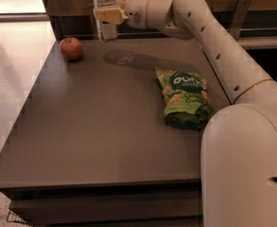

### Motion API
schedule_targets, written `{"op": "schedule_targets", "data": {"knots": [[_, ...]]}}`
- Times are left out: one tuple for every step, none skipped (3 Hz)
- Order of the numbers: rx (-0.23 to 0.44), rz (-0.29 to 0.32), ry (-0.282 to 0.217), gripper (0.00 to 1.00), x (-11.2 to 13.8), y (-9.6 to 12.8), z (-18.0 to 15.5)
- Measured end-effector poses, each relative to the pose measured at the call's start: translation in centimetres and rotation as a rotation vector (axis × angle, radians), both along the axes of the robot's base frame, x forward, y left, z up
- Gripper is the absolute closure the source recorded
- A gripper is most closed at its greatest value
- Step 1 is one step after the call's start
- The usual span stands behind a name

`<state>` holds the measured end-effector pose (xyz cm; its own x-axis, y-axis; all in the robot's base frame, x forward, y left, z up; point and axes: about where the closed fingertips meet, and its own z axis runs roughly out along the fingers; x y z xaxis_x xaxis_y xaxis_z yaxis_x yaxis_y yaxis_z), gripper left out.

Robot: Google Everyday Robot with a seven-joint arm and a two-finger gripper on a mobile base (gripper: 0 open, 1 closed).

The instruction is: Move blue plastic bottle near apple

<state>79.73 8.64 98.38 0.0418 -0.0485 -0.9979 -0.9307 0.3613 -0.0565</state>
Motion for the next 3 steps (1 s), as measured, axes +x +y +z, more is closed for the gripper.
{"op": "schedule_targets", "data": {"knots": [[0.003, -0.035, 0.021, 1.00, 0.0, 0.8, -2.6], [-0.004, -0.050, 0.056, 1.00, -0.7, 1.3, -4.9], [-0.029, -0.075, 0.080, 1.00, -1.7, 1.8, -6.8]]}}
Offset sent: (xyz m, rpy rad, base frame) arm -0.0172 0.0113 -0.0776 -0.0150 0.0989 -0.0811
